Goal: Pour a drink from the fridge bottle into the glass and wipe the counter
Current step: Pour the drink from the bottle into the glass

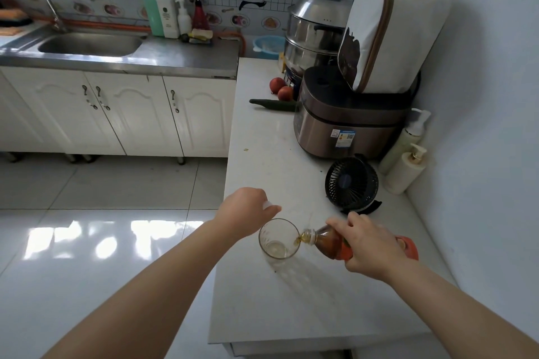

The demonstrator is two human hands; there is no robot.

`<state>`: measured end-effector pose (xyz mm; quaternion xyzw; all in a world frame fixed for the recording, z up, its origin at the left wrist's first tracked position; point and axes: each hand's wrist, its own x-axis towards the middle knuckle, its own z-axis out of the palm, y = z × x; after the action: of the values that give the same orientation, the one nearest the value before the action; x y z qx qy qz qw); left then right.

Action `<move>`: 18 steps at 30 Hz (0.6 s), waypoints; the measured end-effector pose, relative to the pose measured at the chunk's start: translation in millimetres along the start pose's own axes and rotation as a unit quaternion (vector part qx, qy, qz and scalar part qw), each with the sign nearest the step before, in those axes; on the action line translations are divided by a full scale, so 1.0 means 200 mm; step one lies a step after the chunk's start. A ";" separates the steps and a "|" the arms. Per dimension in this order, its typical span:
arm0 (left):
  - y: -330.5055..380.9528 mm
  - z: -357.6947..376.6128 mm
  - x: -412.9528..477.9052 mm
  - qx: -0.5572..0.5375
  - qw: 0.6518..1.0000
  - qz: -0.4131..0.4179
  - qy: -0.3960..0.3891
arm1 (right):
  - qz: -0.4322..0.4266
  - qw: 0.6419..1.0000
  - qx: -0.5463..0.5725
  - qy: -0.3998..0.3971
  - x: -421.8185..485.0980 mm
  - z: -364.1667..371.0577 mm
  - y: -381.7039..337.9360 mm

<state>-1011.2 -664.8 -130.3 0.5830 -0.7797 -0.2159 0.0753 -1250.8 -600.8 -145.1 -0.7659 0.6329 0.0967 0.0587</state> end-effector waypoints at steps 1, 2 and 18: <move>0.00 0.00 0.00 0.000 1.000 0.000 -0.001 | -0.001 1.000 -0.001 -0.001 0.00 0.00 0.00; 0.00 0.00 0.00 0.001 1.000 0.000 -0.002 | -0.003 1.000 -0.002 0.000 0.01 0.00 0.00; -0.01 0.01 0.00 0.002 1.000 -0.013 -0.017 | -0.023 0.999 -0.047 -0.002 0.02 -0.04 -0.02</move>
<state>-1010.7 -664.7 -133.8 0.5890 -0.7740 -0.2251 0.0575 -1245.6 -606.3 -138.6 -0.7822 0.6094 0.1269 0.0262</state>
